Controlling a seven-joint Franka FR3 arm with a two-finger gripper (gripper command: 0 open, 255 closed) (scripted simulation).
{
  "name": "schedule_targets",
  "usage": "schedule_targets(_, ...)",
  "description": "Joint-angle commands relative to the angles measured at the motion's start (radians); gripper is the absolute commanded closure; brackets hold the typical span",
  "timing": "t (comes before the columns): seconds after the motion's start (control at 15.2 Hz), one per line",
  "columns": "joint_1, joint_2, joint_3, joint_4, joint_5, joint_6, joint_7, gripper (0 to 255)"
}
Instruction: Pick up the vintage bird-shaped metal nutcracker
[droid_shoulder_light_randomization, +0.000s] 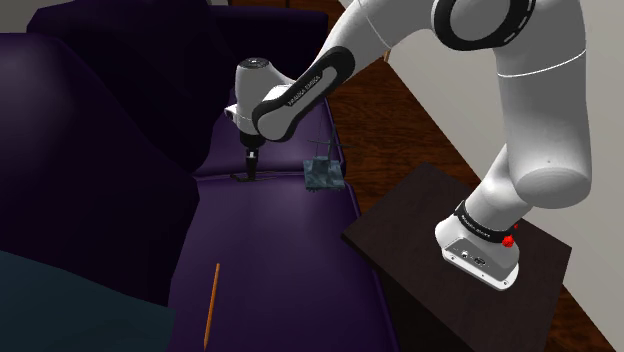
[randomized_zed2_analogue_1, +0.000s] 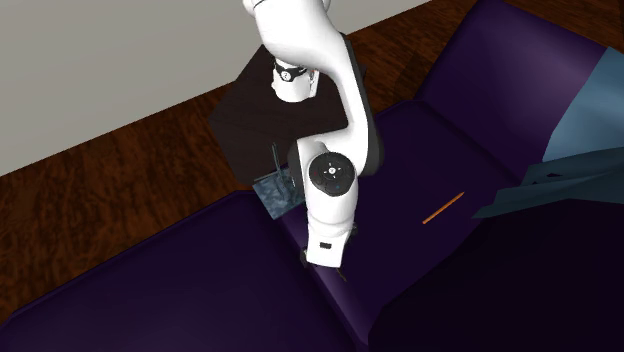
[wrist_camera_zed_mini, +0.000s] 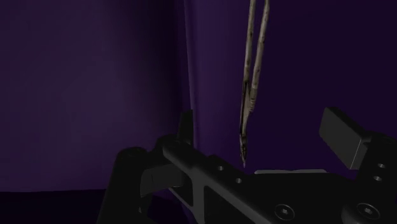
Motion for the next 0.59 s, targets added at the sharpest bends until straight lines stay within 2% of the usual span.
schedule_targets(0.0, 0.011, 0.037, -0.006, 0.022, -0.010, 0.015, 0.003, 0)
schedule_targets(0.53, 0.021, 0.096, -0.019, 0.036, -0.022, 0.060, 0.010, 0)
